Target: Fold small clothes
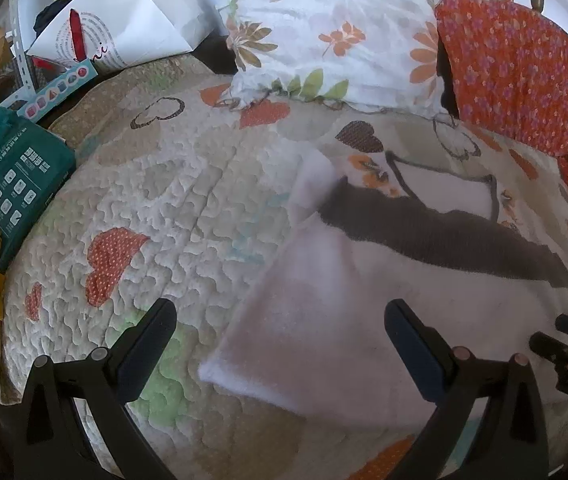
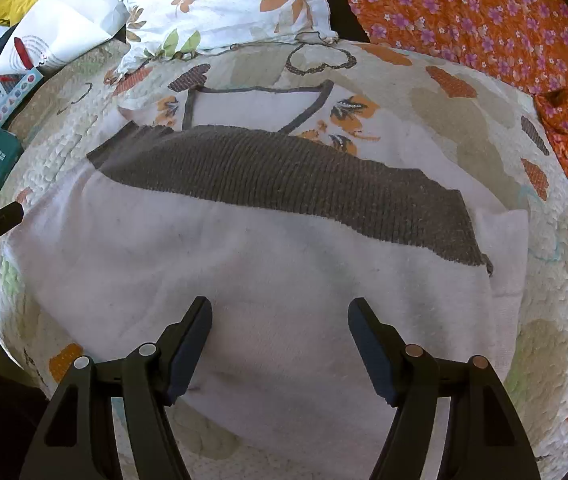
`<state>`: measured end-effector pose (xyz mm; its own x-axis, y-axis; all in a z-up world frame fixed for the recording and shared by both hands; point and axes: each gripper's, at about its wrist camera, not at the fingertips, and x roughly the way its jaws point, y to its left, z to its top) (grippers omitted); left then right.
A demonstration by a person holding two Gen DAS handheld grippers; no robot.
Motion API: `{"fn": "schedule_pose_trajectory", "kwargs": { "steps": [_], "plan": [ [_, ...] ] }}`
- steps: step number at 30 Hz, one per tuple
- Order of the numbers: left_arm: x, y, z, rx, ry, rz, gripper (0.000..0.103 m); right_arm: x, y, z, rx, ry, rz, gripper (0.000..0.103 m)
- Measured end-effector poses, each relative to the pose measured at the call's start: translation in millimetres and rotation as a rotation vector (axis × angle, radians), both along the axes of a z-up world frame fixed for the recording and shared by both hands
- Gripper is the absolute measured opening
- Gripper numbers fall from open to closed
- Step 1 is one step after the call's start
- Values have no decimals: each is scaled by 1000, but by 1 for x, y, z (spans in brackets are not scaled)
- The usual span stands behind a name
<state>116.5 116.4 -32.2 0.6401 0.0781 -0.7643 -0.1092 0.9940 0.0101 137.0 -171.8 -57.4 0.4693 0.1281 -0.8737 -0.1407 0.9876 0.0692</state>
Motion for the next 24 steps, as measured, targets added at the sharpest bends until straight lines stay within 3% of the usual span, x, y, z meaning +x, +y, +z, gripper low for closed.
{"fn": "schedule_pose_trajectory", "kwargs": {
  "steps": [6,12,18,24],
  "plan": [
    [9,10,-12,-35,49,0,103,-1,-2,-1,-7,-4,-1,75],
    [24,47,-26,-174,104,41,103,-13,5,9,-33,-75,59,75],
    [26,98,-27,-324,117,149,102,-54,102,16,-94,-177,369,75],
    [9,162,-7,-399,25,321,102,-65,211,-14,-177,-242,510,74]
  ]
}}
